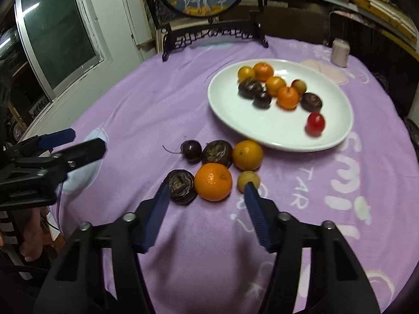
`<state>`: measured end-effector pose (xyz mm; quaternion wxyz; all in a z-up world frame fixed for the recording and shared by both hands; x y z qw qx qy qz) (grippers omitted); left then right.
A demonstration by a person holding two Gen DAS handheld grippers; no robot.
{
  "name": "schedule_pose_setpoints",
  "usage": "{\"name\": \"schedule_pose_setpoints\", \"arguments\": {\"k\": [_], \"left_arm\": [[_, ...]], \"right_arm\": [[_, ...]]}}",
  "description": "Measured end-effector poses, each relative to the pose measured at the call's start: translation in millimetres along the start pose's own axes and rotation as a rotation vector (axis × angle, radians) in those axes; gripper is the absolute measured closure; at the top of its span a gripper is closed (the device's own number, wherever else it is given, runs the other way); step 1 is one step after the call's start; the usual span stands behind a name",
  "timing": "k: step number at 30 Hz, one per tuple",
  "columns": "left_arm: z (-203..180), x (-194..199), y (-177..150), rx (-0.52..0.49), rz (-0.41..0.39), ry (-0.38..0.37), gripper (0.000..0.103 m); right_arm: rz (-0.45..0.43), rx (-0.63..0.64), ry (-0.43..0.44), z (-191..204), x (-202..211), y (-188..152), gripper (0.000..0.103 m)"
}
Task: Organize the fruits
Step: 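Grasp a tangerine with the right tool while the left grasps a dark mangosteen, then carry the tangerine and mangosteen over the white plate with both tools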
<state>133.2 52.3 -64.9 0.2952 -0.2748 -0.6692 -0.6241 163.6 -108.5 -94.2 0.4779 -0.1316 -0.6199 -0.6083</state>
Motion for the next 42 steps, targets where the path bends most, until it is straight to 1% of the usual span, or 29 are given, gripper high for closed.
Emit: {"name": "schedule_pose_setpoints", "arguments": {"k": [2, 3, 4, 6, 8, 10, 13, 16, 17, 20, 22, 25, 26, 27, 29, 30, 31, 33, 34, 38, 42], "left_arm": [[3.4, -0.4, -0.8, 0.002, 0.000, 0.002, 0.002], [5.2, -1.0, -1.3, 0.003, 0.002, 0.004, 0.002], [6.9, -1.9, -2.3, 0.004, 0.005, 0.003, 0.002], [9.1, -3.8, -4.3, 0.004, 0.012, 0.004, 0.002], [8.9, -5.4, -5.3, 0.003, 0.018, 0.008, 0.002], [7.5, -7.1, -7.4, -0.004, 0.027, 0.007, 0.002], [-0.8, -12.2, -10.8, -0.028, 0.043, -0.010, 0.002], [-24.3, -21.8, -15.8, -0.078, 0.068, -0.057, 0.002], [-34.6, -26.6, -18.8, -0.099, 0.078, -0.078, 0.002], [-57.4, -39.5, -24.4, -0.145, 0.104, -0.105, 0.002], [-69.8, -50.2, -27.7, -0.172, 0.112, -0.094, 0.002], [-81.0, -63.6, -30.0, -0.208, 0.113, -0.055, 0.004], [-83.1, -67.4, -30.2, -0.215, 0.119, -0.052, 0.005], [-85.6, -72.1, -30.3, -0.221, 0.128, -0.050, 0.010], [-90.0, -81.1, -31.4, -0.234, 0.155, -0.049, 0.027], [-91.4, -84.0, -31.9, -0.241, 0.165, -0.052, 0.041], [-92.4, -82.9, -30.5, -0.243, 0.150, -0.051, 0.053], [-94.8, -81.5, -30.3, -0.262, 0.151, -0.042, 0.062], [-94.4, -80.6, -30.2, -0.265, 0.151, -0.039, 0.062], [-89.6, -71.3, -28.9, -0.235, 0.150, -0.067, 0.062], [-86.5, -54.5, -25.9, -0.221, 0.120, -0.087, 0.062]], "right_arm": [[0.019, -0.005, 0.004, -1.8, -9.0, 2.7, 0.052], [0.031, -0.011, 0.007, -3.5, -13.4, 3.2, 0.057], [0.045, -0.018, 0.010, -4.9, -18.9, 3.8, 0.060], [0.086, -0.036, 0.008, -9.8, -35.1, 3.1, 0.060], [0.091, -0.061, 0.043, -13.7, -42.3, 1.7, 0.060], [0.087, -0.064, 0.045, -14.1, -40.9, 1.4, 0.063], [0.066, -0.048, 0.020, -13.1, -24.8, -5.3, 0.063], [0.043, -0.030, -0.049, -19.1, -1.7, -17.0, 0.063], [0.039, -0.040, -0.073, -25.6, 5.8, -22.3, 0.063], [0.030, -0.092, -0.105, -44.3, 22.3, -35.6, 0.063], [0.019, -0.114, -0.114, -52.6, 29.4, -40.2, 0.063], [0.002, -0.138, -0.113, -60.7, 37.9, -45.3, 0.063], [0.000, -0.145, -0.109, -62.9, 38.9, -46.5, 0.063], [0.000, -0.150, -0.104, -63.8, 39.1, -48.1, 0.063], [0.007, -0.160, -0.096, -66.3, 38.2, -49.1, 0.063], [0.008, -0.164, -0.090, -67.2, 37.7, -49.1, 0.063], [0.010, -0.168, -0.085, -67.5, 37.3, -48.9, 0.063], [0.007, -0.170, -0.076, -67.3, 38.0, -47.8, 0.063], [0.003, -0.168, -0.074, -67.0, 39.3, -47.1, 0.063], [-0.012, -0.163, -0.071, -64.8, 42.5, -44.8, 0.063], [-0.014, -0.166, -0.072, -65.2, 42.6, -43.6, 0.063]]}}
Point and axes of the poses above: each gripper's, at about its wrist camera, not at the fingertips, and x roughly against the way its jaws point, z to its left, y to its top, the point moved 4 cm from there along -x, roughly the way its jaws point, and after that the axes turned 2 degrees about y, right-handed, at the moved point
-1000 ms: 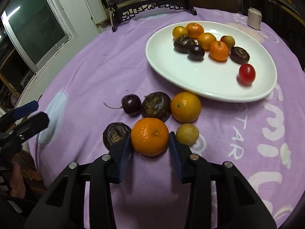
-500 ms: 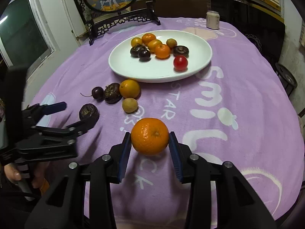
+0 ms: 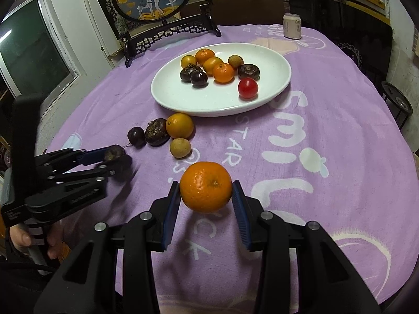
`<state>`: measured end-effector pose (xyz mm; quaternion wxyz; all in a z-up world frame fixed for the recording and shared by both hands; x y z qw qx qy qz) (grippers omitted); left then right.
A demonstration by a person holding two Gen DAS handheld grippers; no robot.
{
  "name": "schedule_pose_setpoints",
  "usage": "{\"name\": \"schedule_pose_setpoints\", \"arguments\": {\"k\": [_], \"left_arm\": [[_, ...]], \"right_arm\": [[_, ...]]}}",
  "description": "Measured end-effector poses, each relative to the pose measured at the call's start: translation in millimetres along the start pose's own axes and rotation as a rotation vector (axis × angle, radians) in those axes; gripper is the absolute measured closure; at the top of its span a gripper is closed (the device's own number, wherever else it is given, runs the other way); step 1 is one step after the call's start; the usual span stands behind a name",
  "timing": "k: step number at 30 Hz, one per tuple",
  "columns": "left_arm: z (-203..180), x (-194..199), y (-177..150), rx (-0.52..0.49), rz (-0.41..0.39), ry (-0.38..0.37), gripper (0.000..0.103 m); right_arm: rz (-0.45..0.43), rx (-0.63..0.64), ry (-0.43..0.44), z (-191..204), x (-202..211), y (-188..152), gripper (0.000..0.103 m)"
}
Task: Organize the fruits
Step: 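Carry the tangerine and mangosteen over the white plate with both tools, then open both tools to release the tangerine and mangosteen onto the plate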
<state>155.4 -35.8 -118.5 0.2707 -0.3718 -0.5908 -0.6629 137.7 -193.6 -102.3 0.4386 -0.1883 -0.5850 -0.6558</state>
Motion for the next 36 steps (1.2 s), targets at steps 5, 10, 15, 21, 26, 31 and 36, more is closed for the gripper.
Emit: {"name": "schedule_pose_setpoints", "arguments": {"k": [5, 10, 15, 21, 26, 31, 36], "left_arm": [[4.0, 18.0, 4.3, 0.017, -0.032, -0.023, 0.062], [5.9, 32.4, 11.9, 0.015, -0.063, -0.035, 0.062], [7.7, 37.3, 32.8, 0.001, -0.081, -0.044, 0.062], [11.1, 18.5, 95.5, -0.001, -0.080, -0.050, 0.062], [12.9, -25.8, 160.8, 0.024, -0.029, -0.041, 0.062], [21.4, -69.5, 188.9, 0.062, 0.037, -0.025, 0.062], [21.7, -95.5, 196.1, 0.063, 0.071, -0.025, 0.062]], "right_arm": [[-0.006, 0.001, -0.001, 0.9, 1.4, 1.9, 0.063], [-0.007, 0.004, -0.001, 2.3, -0.2, 5.2, 0.063], [-0.024, 0.011, -0.008, 1.4, -1.5, 17.0, 0.063], [-0.059, 0.057, -0.032, -2.6, -8.4, 58.3, 0.063], [-0.070, 0.077, -0.107, -20.6, -33.7, 106.1, 0.063], [-0.027, 0.039, -0.150, -50.2, -69.3, 137.9, 0.063], [0.000, 0.018, -0.141, -64.2, -91.4, 153.6, 0.063]]}}
Point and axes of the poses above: each gripper's, at about its wrist camera, not at the fingertips, and x roughly against the way its jaws point, z to its left, y to its top, the point moved 4 cm from there along -x, roughly the way its jaws point, and after that the axes turned 2 degrees about y, right-handed, at the moved point
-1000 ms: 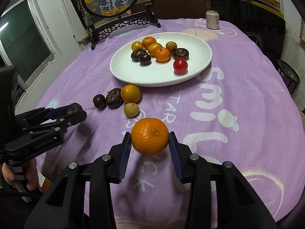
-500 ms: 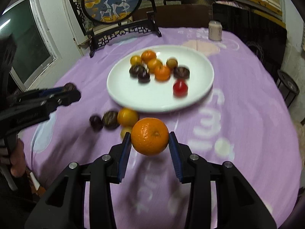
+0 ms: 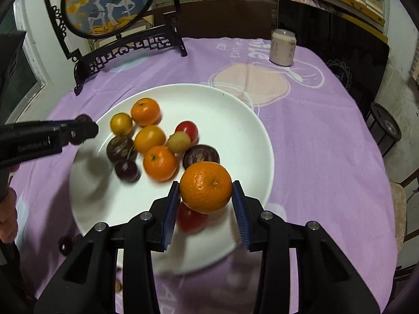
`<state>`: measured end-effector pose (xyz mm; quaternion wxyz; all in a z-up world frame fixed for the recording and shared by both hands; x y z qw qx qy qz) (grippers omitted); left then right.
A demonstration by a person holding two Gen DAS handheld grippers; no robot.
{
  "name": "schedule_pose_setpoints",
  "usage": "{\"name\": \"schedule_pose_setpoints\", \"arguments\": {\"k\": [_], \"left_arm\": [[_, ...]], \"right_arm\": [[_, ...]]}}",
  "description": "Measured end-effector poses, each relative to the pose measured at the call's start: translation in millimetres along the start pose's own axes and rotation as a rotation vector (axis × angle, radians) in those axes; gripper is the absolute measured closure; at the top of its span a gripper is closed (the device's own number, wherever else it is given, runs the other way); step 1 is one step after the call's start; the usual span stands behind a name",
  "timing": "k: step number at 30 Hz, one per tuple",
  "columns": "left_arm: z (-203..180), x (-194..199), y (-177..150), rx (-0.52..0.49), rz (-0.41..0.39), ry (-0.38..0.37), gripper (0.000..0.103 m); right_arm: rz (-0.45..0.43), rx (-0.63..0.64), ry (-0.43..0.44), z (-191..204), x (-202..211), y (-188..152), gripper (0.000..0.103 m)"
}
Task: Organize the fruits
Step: 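Open both tools to release the tangerine and mangosteen onto the plate, then grasp a small yellow-brown fruit with the right tool while the left grasps a dark stemmed plum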
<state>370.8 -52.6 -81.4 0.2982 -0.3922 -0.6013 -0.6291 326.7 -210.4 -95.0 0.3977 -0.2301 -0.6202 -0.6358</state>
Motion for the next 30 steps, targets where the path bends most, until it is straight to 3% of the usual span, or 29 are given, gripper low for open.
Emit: {"name": "schedule_pose_setpoints", "arguments": {"k": [9, 11, 12, 13, 19, 24, 30], "left_arm": [[0.1, -19.4, 6.6, 0.018, 0.033, -0.016, 0.061], [0.7, -16.4, 6.4, 0.028, 0.035, -0.027, 0.039], [1.6, -9.9, 5.3, 0.037, 0.019, -0.031, 0.023], [2.9, -1.8, 3.4, 0.043, -0.006, -0.031, 0.018], [-4.5, 55.6, -29.2, 0.008, -0.120, -0.013, 0.010], [-13.7, 97.0, -76.1, -0.014, -0.218, 0.038, 0.008], [-15.5, 122.5, -116.2, -0.018, -0.259, 0.058, 0.008]], "right_arm": [[-0.009, 0.036, -0.035, 5.6, -12.3, 10.4, 0.062], [-0.017, 0.052, -0.084, 6.7, -7.4, 10.7, 0.039], [-0.031, 0.059, -0.100, 7.8, -1.8, 9.6, 0.033], [-0.047, 0.070, -0.110, 9.7, 5.4, 8.0, 0.033], [-0.117, 0.110, -0.101, 29.9, 61.0, -22.4, 0.012], [-0.176, 0.091, -0.076, 43.3, 96.3, -61.8, 0.010], [-0.160, 0.057, -0.034, 53.8, 110.1, -89.4, 0.010]]}}
Point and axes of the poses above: each gripper's, at about its wrist camera, not at the fingertips, and x roughly against the way its jaws point, z to its left, y to its top, the point moved 4 cm from there along -x, roughly the way its jaws point, and after that the axes turned 2 degrees about y, right-handed, at the moved point
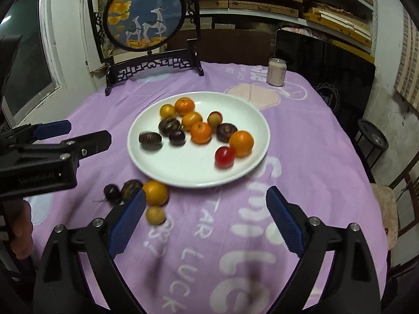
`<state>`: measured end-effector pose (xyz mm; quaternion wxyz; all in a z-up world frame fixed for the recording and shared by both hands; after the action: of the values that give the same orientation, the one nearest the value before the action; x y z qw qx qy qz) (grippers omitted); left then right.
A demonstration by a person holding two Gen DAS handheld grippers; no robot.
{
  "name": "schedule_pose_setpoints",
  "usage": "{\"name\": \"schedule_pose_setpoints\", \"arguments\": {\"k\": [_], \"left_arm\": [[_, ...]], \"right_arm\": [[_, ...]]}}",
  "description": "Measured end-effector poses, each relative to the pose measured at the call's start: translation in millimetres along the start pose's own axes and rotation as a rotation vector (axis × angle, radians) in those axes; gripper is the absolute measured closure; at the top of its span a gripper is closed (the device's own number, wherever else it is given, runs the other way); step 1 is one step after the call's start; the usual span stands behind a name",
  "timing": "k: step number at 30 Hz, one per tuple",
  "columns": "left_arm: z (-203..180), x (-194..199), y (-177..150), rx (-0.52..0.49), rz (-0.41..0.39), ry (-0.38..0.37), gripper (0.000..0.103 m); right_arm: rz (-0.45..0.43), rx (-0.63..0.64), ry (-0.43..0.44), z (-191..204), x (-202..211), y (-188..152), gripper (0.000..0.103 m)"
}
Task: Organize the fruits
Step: 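Grasp a small yellow-brown fruit with the right tool while the left grasps a dark stemmed plum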
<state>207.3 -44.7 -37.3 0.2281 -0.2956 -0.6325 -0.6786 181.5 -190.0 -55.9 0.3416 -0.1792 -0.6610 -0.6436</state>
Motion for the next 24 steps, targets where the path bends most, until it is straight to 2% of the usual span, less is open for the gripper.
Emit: {"name": "schedule_pose_setpoints", "arguments": {"k": [4, 8, 11, 16, 17, 18, 19, 23, 24], "left_arm": [[11.9, 12.7, -12.0, 0.022, -0.006, -0.006, 0.008], [43.1, 15.9, -31.2, 0.054, 0.001, 0.071, 0.007], [71.3, 9.5, -50.2, 0.105, 0.048, 0.124, 0.007], [108.4, 6.0, -67.0, 0.173, 0.087, 0.164, 0.007], [112.6, 7.0, -68.7, 0.178, 0.087, 0.170, 0.007], [114.8, 7.9, -69.5, 0.181, 0.087, 0.172, 0.007], [115.8, 9.1, -70.4, 0.182, 0.086, 0.171, 0.007], [109.7, 10.7, -70.9, 0.165, 0.081, 0.140, 0.007], [106.9, 9.8, -70.8, 0.158, 0.083, 0.132, 0.007]], "right_arm": [[0.020, 0.018, 0.029, 12.9, 2.2, -8.0, 0.010], [0.088, 0.042, 0.105, 31.2, -11.6, -24.4, 0.010], [0.137, 0.067, 0.126, 45.8, -28.2, -34.5, 0.010], [0.132, 0.086, 0.141, 58.9, -45.2, -35.7, 0.012], [0.135, 0.084, 0.149, 59.4, -48.9, -35.0, 0.023], [0.153, 0.081, 0.159, 59.9, -53.4, -34.9, 0.040], [0.168, 0.077, 0.168, 59.9, -57.3, -34.8, 0.051], [0.198, 0.068, 0.162, 58.6, -73.4, -35.0, 0.066], [0.198, 0.069, 0.152, 57.6, -75.3, -34.7, 0.078]]}}
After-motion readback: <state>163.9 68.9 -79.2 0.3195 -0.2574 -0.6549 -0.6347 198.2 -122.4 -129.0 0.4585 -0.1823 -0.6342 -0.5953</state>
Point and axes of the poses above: each gripper's, at about its wrist camera, not at the fingertips, and x roughly against the way its jaws point, z to its left, y to its top, the point moved 4 cm from there along -x, roughly the way its jaws point, and after that the axes turned 2 degrees about y, right-handed, at the moved point
